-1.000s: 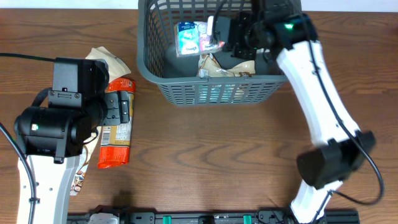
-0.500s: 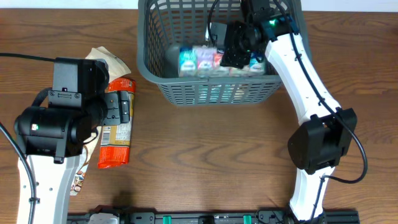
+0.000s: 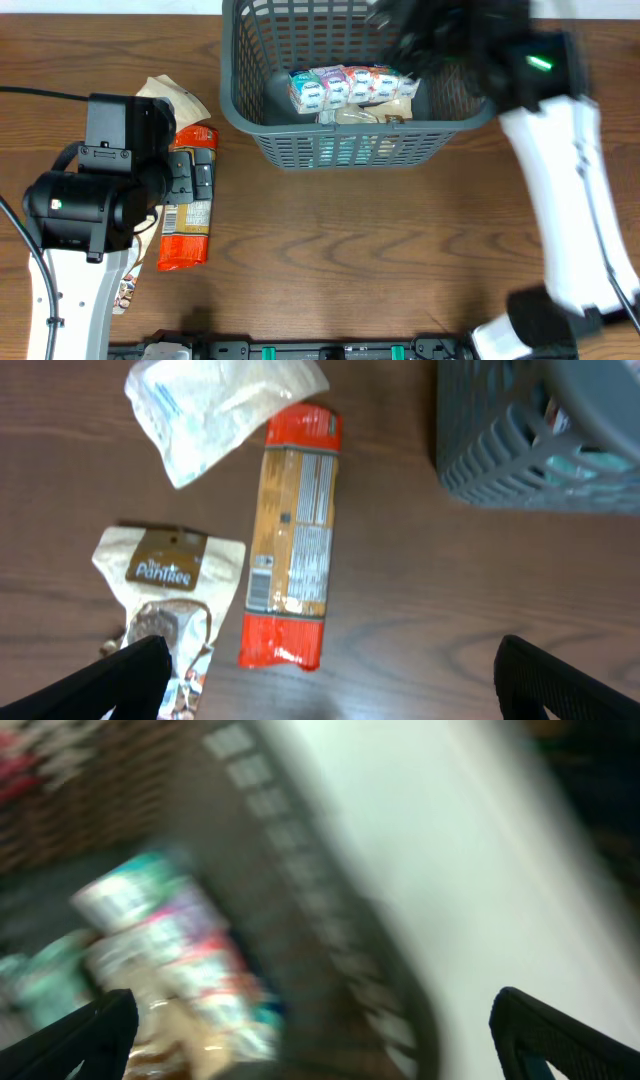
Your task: Pack container
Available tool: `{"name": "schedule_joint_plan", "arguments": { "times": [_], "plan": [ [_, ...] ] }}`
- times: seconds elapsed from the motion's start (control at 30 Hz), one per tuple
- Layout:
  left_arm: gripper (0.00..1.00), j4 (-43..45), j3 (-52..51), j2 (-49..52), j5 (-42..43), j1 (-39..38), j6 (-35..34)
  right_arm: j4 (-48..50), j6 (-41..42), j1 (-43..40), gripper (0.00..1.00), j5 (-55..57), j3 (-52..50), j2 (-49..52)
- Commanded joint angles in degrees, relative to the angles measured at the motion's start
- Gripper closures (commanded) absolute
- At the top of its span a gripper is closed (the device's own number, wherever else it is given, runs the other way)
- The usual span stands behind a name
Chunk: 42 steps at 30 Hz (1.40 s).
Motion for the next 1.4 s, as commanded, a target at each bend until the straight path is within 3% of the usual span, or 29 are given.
{"name": "schedule_joint_plan", "arguments": {
  "times": [0.0,0.17,0.33,0.63,0.97,1.2,1.37],
  "plan": [
    [0.01,-2.49,2.40,1.57,-0.13,0.26,-0.28,-0.57,16.87,-7.69,0.01,10.19,1.07,-6.01],
    [0.01,-8.39,9.53,7.72,-3.37,1.99,0.15,-9.29,31.91,-24.90,0.01,9.18,1.05,-9.53],
    [0.01,-6.43,11.34,10.82,-4.85,5.01,2.58,-17.42,34.47,-34.62,0.01,2.62,-1.92,-7.34],
    [0.01,-0.37,7.87,10.73,4.04,11.78,12.31,-10.93,35.98,-35.89,0.01,1.81,-22.29,-5.62],
    [0.01,10.36,-8.24,10.75,4.28,12.39,12.85,-1.40,37.07,-35.85,0.01,0.17,-42.23,-5.62],
    [0.01,16.57,-13.14,13.11,6.86,12.39,18.78,2.45,37.03,-35.82,0.01,0.15,-48.76,-5.62],
    [0.01,17.70,-13.64,20.79,7.45,12.35,19.50,2.64,37.03,-35.80,0.01,0.15,-49.42,-5.62]
  ]
}}
